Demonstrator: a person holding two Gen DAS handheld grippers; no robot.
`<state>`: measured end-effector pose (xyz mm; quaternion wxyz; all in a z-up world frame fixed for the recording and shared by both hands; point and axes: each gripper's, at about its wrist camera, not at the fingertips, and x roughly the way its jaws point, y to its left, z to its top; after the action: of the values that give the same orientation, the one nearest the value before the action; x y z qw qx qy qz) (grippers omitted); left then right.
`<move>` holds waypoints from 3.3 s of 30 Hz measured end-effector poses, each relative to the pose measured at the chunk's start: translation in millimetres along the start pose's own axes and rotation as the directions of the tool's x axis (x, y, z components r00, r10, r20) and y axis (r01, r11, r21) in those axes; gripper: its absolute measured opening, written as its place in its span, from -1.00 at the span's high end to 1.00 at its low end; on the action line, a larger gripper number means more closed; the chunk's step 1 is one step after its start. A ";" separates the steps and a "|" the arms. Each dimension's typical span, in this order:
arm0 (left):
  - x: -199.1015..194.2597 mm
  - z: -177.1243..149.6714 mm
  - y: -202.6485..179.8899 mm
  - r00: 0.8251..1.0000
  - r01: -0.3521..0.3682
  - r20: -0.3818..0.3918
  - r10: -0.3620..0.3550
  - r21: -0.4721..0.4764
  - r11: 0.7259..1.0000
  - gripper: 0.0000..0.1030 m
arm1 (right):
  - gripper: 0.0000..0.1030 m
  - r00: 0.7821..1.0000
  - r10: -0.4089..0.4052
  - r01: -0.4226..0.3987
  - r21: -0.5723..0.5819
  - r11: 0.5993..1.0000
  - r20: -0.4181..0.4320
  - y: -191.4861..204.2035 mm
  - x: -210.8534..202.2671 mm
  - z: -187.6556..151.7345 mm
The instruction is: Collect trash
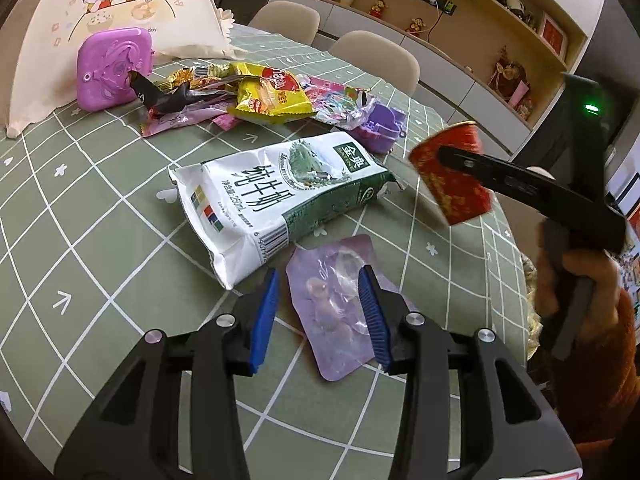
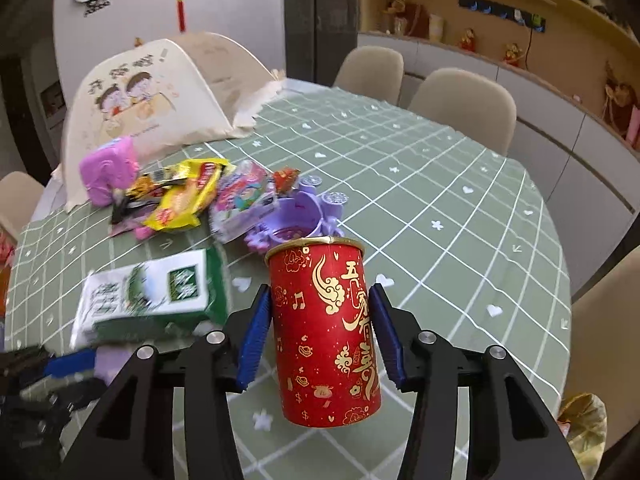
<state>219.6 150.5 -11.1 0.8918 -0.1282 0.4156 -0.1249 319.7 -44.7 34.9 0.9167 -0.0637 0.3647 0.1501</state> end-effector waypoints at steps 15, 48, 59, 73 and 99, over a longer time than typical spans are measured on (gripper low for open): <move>19.9 10.7 -14.7 0.990 -0.136 -0.036 0.140 0.094 0.986 0.25 | 0.09 0.998 0.042 -0.043 0.010 0.999 0.038 -14.9 -42.9 -58.0; 6.5 6.7 -47.8 0.996 -0.090 0.017 0.089 0.198 0.976 0.97 | 0.05 0.996 0.050 -0.052 0.025 0.998 0.070 -40.1 -63.5 -88.1; -10.1 11.2 -76.7 0.996 -0.069 0.070 0.053 0.249 0.966 0.98 | 0.09 0.994 0.024 -0.025 0.002 1.000 0.110 -42.0 -79.4 -86.0; 1.3 16.3 -160.2 0.996 0.033 0.067 -0.059 0.340 0.940 0.98 | 0.09 0.983 -0.070 0.056 0.083 0.995 0.169 -101.3 -124.8 -110.9; 156.9 -16.7 -381.0 0.943 0.325 -0.218 -0.250 0.447 0.834 0.98 | 0.09 0.945 -0.318 0.262 0.391 0.882 0.083 -293.3 -195.6 -231.9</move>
<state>260.2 -259.9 -6.1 0.8325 0.0439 0.4141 -0.3654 128.6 -419.7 3.3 0.9478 0.0698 0.3057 -0.0573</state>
